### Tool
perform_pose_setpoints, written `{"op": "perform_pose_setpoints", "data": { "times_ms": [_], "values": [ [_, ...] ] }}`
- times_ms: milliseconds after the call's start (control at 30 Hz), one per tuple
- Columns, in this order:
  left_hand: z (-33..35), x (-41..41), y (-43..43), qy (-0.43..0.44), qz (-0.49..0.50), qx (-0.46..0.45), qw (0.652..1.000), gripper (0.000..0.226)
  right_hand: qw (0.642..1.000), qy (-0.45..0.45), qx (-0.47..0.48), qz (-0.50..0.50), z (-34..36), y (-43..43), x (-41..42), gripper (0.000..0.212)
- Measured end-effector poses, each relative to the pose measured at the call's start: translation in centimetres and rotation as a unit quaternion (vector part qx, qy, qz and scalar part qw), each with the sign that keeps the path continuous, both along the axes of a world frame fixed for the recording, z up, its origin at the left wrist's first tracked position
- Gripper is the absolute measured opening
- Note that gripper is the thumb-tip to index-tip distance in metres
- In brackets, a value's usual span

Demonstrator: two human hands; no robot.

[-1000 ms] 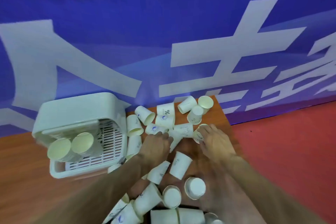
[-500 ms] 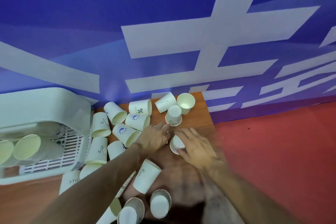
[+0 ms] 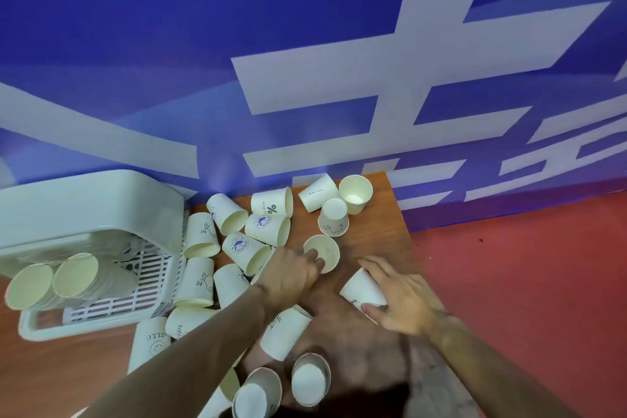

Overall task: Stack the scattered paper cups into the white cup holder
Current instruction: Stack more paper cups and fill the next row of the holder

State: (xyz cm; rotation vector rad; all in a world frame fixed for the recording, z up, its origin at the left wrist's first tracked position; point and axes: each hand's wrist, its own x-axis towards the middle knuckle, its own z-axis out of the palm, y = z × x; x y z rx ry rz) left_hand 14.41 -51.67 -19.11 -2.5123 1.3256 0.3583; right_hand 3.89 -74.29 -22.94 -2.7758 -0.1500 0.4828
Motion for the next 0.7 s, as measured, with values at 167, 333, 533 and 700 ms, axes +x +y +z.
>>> {"op": "perform_pose_setpoints", "data": {
  "times_ms": [167, 333, 533, 700],
  "values": [
    [-0.6, -0.6, 0.9, -0.007, 0.009, -0.02, 1.0, 0.015, 0.996, 0.034, -0.02, 0.086, 0.2, 1.6, 0.2, 0.055],
    [1.1, -1.5, 2.6, -0.001, 0.001, -0.051, 0.999, 0.015, 0.995, -0.059, -0.048, 0.059, 2.2, 3.1, 0.2, 0.035],
    [4.8, -2.3, 7.3, -0.007, 0.002, -0.093, 0.996, 0.018, 0.982, -0.15, -0.113, 0.036, 7.0, 6.2, 0.8, 0.015],
    [8.1, -2.8, 14.6, -0.041, -0.009, -0.128, 0.991, 0.012, 0.974, -0.199, -0.094, 0.046, 10.0, 11.5, 1.8, 0.014]
  ]
}}
